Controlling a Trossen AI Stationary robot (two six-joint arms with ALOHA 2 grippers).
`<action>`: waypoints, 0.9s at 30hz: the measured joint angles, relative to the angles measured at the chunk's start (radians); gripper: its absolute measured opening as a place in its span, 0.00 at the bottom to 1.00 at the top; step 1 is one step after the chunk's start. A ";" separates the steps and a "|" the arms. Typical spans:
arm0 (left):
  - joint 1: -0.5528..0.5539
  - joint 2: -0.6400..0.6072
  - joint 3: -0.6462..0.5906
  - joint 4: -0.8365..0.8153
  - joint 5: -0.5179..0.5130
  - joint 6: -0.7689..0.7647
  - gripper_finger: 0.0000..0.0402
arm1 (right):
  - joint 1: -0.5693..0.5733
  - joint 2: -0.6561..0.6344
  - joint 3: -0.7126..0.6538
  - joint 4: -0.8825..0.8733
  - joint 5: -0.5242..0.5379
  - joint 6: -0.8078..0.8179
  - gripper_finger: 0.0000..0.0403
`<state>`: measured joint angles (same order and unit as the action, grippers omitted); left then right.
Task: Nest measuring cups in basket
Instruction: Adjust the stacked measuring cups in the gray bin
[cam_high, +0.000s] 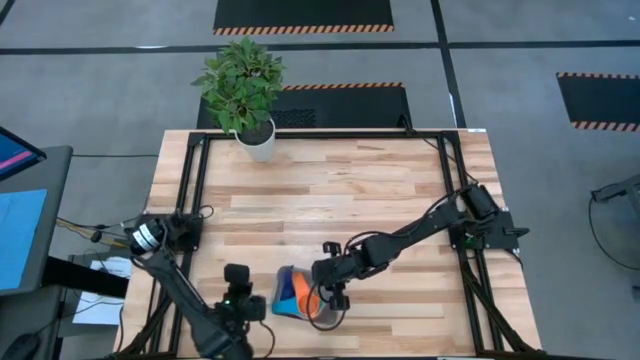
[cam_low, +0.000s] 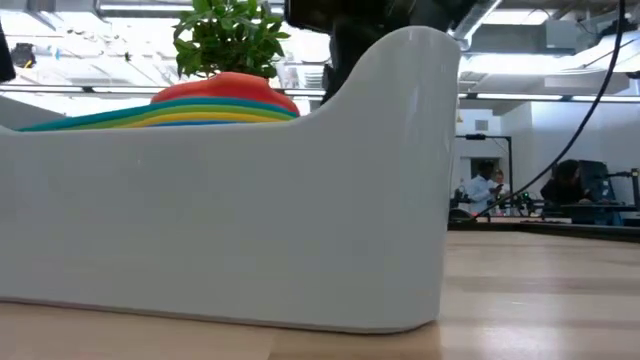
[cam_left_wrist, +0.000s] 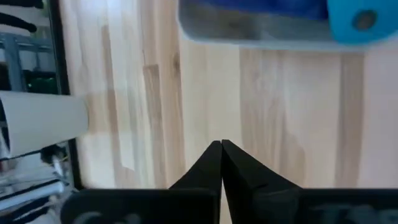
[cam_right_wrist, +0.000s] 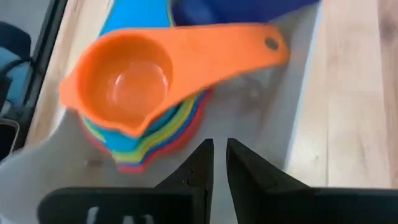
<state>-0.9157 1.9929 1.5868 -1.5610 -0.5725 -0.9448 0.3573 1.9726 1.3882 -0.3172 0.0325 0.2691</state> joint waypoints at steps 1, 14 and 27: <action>-0.010 -0.003 -0.003 -0.013 -0.009 -0.020 0.00 | 0.000 0.000 0.009 -0.010 0.001 -0.006 0.17; -0.047 -0.014 -0.037 -0.008 -0.063 -0.119 0.00 | 0.008 -0.009 0.104 -0.085 0.167 -0.069 0.17; 0.068 -0.289 -0.489 -0.011 -0.231 -0.245 0.00 | -0.009 -0.117 0.222 -0.630 0.473 -0.013 0.17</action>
<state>-0.8475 1.7038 1.0982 -1.5719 -0.8035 -1.1896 0.3481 1.8556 1.6103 -0.9471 0.5056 0.2560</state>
